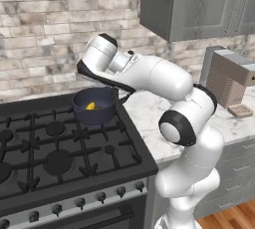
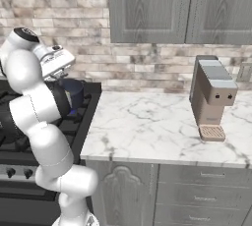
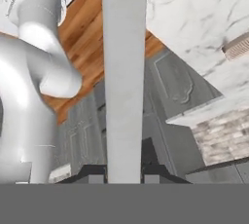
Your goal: Put the potato and corn in the pot. Retrieve the spatula and lightly stir the vegetables in the pot.
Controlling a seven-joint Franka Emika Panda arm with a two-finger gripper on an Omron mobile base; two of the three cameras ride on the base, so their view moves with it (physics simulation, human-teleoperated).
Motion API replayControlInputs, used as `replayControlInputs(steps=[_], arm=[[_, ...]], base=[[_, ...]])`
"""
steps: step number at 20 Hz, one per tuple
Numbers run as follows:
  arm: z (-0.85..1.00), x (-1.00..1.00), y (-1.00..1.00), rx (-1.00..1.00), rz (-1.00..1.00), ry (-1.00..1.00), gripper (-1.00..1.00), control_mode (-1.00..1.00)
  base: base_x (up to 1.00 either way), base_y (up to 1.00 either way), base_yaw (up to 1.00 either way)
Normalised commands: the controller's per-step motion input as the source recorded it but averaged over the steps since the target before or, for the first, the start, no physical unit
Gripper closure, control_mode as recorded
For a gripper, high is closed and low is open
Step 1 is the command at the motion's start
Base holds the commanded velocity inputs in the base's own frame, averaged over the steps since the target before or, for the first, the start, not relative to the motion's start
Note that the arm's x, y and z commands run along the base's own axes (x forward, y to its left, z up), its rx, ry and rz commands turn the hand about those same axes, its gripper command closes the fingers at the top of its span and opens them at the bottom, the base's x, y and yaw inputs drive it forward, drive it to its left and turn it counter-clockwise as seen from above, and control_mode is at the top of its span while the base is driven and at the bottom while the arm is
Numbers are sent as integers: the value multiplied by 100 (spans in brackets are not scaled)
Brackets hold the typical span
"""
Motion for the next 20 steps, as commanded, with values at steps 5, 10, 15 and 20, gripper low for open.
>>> replayControlInputs(steps=[5,10,15,20], arm=[[-2,24,14,-10,0,5,100,-100],[-38,37,51,-23,0,10,100,-100],[0,-7,0,-2,0,0,100,-100],[18,-29,-21,10,0,-11,100,-100]], base=[[0,0,0],[0,0,0],[0,0,0],[0,0,0]])
